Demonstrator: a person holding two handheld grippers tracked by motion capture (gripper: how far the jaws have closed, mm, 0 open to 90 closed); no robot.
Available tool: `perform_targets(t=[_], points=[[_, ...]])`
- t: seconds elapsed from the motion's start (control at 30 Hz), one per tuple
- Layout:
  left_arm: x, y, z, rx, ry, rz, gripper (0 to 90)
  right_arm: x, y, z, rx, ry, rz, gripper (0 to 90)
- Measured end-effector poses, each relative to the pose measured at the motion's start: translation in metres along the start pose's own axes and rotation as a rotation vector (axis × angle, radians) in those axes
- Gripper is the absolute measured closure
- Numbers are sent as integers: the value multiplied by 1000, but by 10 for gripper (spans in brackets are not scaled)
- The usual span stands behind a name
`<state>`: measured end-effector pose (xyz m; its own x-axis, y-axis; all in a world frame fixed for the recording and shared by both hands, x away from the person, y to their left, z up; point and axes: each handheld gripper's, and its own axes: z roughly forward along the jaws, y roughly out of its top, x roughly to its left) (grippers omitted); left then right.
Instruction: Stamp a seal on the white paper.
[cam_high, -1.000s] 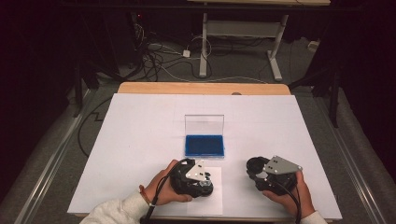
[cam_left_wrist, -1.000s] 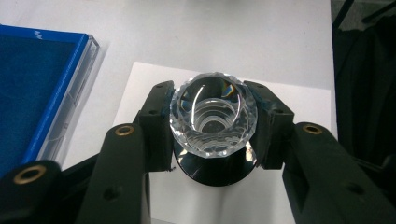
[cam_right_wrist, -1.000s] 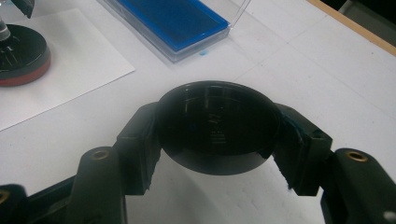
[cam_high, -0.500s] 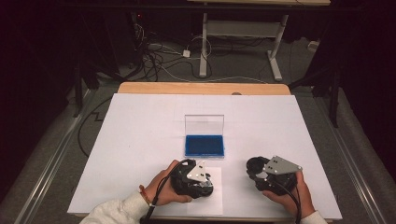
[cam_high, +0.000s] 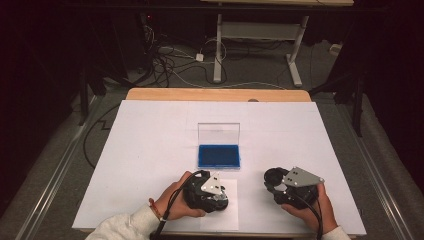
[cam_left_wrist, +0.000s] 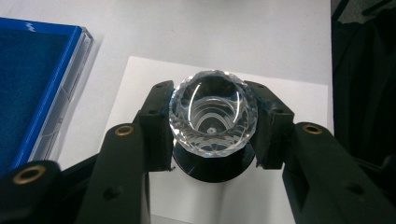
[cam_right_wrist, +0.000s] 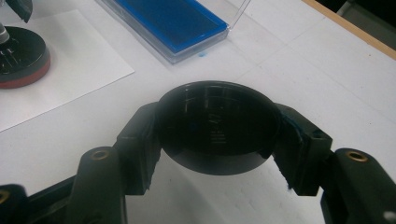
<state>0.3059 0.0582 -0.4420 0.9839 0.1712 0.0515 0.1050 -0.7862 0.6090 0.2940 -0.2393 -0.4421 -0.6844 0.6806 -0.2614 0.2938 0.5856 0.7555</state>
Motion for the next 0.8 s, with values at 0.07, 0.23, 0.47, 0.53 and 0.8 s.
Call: perform_targets(t=[0.07,0.23,0.47,0.53,0.8], points=[[0,0,0,2,0,1,549,0,0,0,0,-1,0,387],[-1,0,0,7,8,10,549,0,0,-1,0,1,1,387],[-2,1,0,9,11,8,549,0,0,0,0,1,1,387],[-2,2,1,11,18,10,549,0,0,0,2,0,3,387],[-5,4,1,33,41,26,549,1,0,1,7,5,4,387]])
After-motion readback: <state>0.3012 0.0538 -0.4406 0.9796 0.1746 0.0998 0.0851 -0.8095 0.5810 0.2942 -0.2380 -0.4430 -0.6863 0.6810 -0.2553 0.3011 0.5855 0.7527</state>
